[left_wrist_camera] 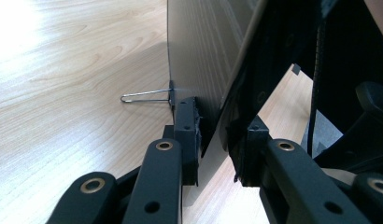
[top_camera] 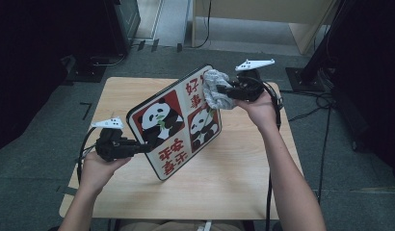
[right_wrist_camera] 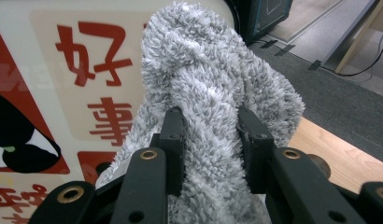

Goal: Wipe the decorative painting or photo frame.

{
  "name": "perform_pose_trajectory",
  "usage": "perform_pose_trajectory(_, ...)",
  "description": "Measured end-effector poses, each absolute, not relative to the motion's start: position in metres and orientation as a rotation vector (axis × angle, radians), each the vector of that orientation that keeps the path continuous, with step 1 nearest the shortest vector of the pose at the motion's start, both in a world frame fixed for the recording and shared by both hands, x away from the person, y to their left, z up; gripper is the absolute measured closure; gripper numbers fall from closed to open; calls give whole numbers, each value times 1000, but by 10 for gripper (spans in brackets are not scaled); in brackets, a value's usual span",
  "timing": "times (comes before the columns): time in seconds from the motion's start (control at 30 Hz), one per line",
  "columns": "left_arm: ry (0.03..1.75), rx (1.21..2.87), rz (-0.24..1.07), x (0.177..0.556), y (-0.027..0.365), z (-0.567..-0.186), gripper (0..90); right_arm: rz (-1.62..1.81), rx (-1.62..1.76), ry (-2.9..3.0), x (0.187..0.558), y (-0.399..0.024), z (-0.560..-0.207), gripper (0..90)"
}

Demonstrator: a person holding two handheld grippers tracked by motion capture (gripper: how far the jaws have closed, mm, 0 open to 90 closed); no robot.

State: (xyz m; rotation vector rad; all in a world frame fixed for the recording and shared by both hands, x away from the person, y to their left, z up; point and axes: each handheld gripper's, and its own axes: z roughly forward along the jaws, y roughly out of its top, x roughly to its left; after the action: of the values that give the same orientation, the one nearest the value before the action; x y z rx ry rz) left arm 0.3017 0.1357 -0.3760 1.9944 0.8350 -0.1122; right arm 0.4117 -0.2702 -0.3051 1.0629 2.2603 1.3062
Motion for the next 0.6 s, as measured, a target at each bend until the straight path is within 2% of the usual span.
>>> perform_pose_trajectory(0.6, 823, 2015, -109, 302, 134, -374, 749, 1352, 1074, 2254, 406, -275, -331, 686)
